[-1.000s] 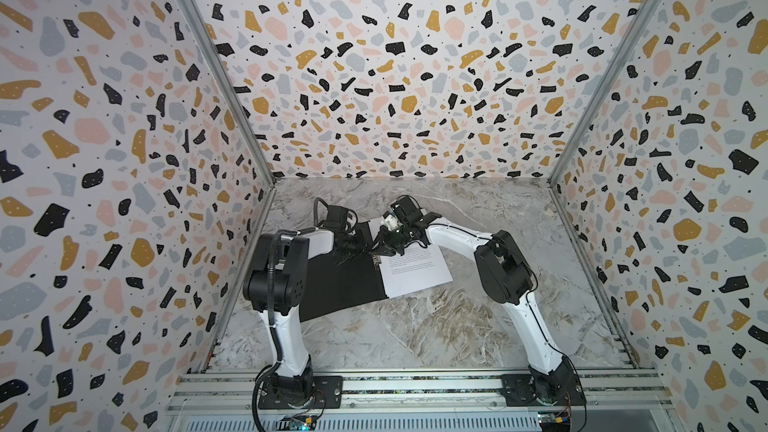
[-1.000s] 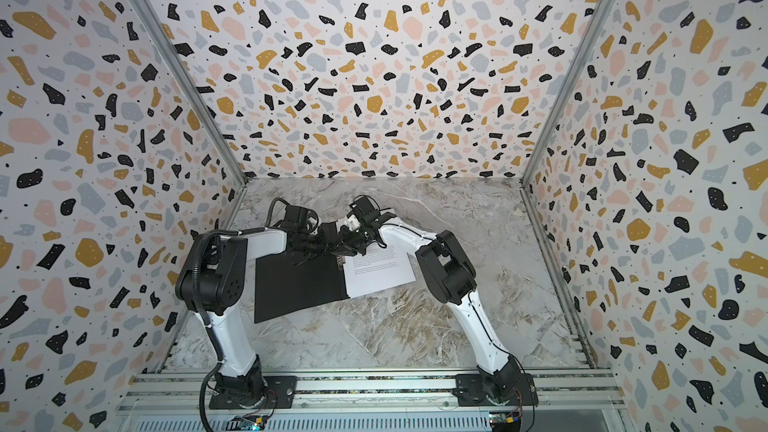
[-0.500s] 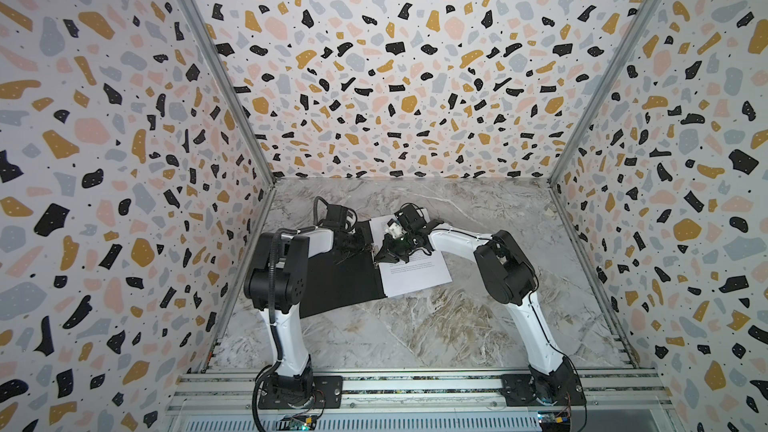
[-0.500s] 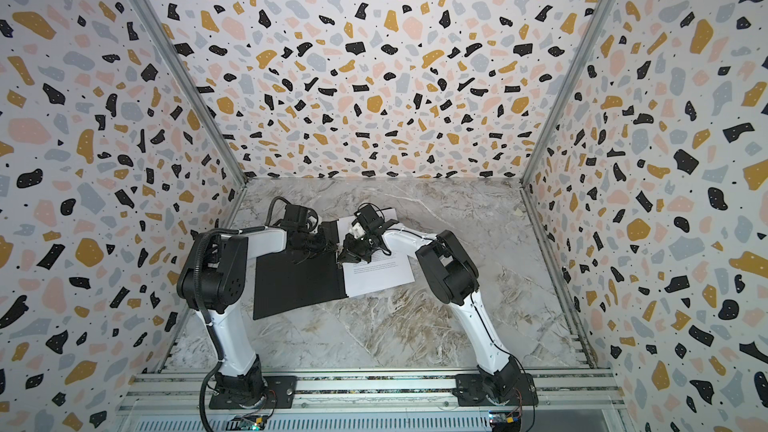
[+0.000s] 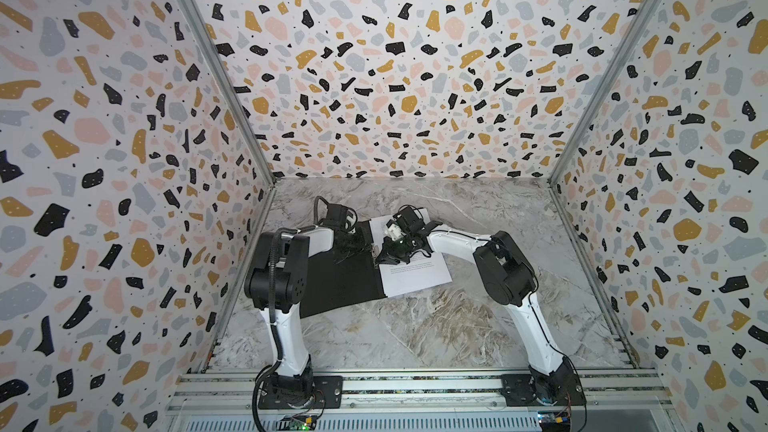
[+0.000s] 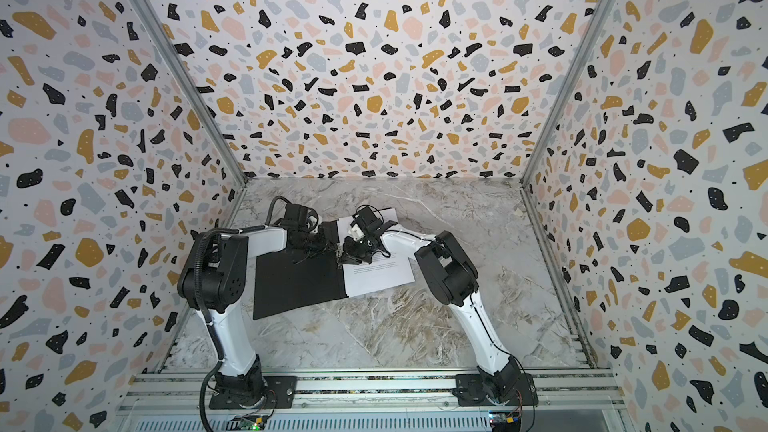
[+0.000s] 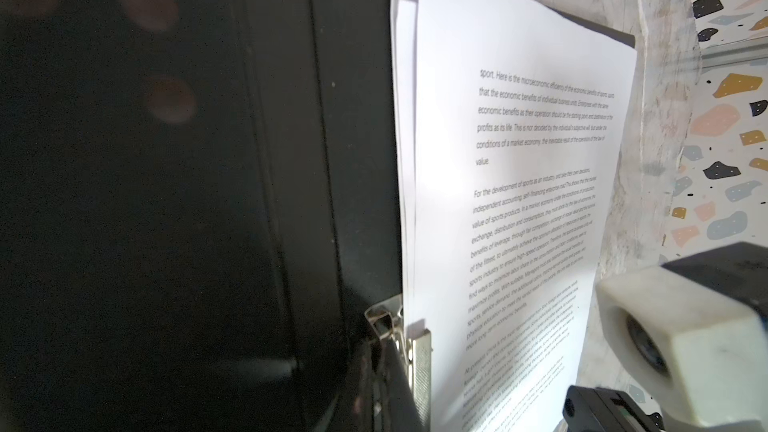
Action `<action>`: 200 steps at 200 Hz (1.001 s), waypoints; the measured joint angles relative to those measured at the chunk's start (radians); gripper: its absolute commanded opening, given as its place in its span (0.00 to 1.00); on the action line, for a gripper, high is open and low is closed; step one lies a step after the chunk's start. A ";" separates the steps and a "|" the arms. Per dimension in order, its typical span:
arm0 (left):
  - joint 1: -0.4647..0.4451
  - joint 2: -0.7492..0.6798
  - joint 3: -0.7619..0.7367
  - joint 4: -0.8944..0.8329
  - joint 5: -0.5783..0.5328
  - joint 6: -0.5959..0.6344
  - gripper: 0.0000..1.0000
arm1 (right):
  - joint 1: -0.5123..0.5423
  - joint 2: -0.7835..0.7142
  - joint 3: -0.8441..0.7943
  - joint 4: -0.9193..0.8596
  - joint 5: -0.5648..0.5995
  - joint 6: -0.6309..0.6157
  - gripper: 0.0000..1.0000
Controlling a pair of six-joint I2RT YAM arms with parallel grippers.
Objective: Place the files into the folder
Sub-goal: 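Press the clip lever with the right gripper to clamp the sheets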
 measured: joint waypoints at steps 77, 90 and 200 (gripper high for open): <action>0.000 0.003 0.000 0.008 0.010 -0.013 0.05 | 0.014 -0.005 -0.025 0.015 0.054 0.000 0.00; 0.001 0.007 0.000 0.013 0.018 -0.014 0.05 | 0.016 -0.005 -0.026 0.019 0.062 0.000 0.00; -0.001 0.009 -0.021 0.077 0.025 -0.060 0.13 | 0.035 -0.012 -0.018 0.051 0.096 0.059 0.37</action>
